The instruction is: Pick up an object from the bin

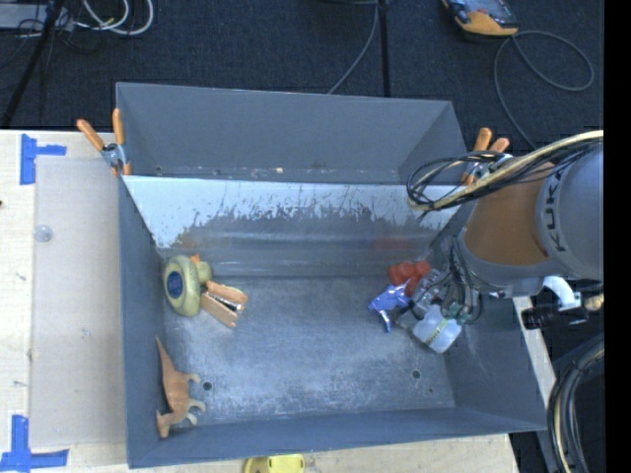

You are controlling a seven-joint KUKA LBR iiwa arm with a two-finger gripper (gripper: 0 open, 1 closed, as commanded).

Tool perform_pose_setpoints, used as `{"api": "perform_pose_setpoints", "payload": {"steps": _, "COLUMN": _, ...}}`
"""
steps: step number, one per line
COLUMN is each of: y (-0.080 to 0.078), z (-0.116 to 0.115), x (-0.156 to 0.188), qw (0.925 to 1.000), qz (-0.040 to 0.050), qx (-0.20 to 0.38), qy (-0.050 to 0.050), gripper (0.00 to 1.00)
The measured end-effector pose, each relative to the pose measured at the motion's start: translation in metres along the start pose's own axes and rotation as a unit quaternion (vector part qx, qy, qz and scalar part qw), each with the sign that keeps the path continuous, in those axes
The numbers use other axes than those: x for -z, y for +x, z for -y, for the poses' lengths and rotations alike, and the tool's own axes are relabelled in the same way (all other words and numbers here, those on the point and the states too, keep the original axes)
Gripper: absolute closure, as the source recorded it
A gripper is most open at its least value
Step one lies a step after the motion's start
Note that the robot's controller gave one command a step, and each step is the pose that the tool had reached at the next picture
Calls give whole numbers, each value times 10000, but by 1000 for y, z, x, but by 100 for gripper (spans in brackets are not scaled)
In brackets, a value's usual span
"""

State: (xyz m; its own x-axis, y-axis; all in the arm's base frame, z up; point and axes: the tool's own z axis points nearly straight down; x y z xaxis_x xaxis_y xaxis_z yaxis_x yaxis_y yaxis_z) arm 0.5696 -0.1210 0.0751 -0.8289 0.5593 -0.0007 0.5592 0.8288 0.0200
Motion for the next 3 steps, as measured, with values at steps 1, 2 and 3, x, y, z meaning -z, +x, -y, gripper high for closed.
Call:
{"api": "perform_pose_setpoints", "payload": {"steps": 1, "y": 2, "z": 1, "x": 5, "qw": 10000, "qz": -34, "qx": 14, "qy": 18, "gripper": 100}}
{"api": "perform_pose_setpoints", "payload": {"steps": 2, "y": 3, "z": 2, "x": 23, "qw": 10000, "qz": -39, "qx": 15, "qy": 36, "gripper": 100}}
{"api": "perform_pose_setpoints", "payload": {"steps": 3, "y": 2, "z": 3, "x": 40, "qw": 10000, "qz": -39, "qx": 9, "qy": 45, "gripper": 100}}
